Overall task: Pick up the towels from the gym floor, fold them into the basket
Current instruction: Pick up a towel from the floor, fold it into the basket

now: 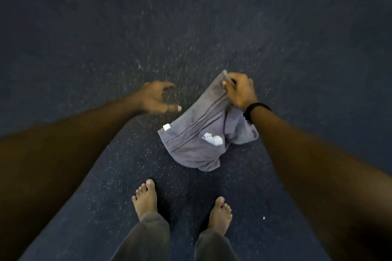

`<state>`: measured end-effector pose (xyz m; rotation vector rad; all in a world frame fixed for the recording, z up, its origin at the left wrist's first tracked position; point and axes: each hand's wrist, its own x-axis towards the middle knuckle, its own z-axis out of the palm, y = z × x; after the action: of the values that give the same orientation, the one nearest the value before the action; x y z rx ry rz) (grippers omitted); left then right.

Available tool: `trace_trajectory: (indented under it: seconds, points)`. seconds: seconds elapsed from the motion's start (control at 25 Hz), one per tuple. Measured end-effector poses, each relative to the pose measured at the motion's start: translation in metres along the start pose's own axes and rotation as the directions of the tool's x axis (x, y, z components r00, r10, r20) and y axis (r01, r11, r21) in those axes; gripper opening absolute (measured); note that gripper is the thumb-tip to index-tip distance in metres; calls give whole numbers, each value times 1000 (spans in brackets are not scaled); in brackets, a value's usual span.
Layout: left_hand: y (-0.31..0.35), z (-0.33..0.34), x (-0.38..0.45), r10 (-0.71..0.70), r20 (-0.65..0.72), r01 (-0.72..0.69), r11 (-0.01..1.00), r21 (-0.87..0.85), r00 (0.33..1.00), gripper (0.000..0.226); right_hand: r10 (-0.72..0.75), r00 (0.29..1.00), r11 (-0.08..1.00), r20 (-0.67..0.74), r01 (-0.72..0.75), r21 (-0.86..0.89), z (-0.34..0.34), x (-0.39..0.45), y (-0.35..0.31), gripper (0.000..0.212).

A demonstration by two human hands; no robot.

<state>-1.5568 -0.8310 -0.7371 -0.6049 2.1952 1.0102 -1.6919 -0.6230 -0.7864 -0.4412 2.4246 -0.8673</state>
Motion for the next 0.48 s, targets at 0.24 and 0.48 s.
trace_trajectory:
  seconds: [0.24,0.48]
  points:
    - [173,-153,-136,184,-231,-163,981,107,955,81,-171,970,979,-171,186,77,-233,-60,-172,37]
    - [343,-308,-329,389,-427,-327,921,213,816,80,-374,881,927,-289,369,-74,-477,-165,-350,36]
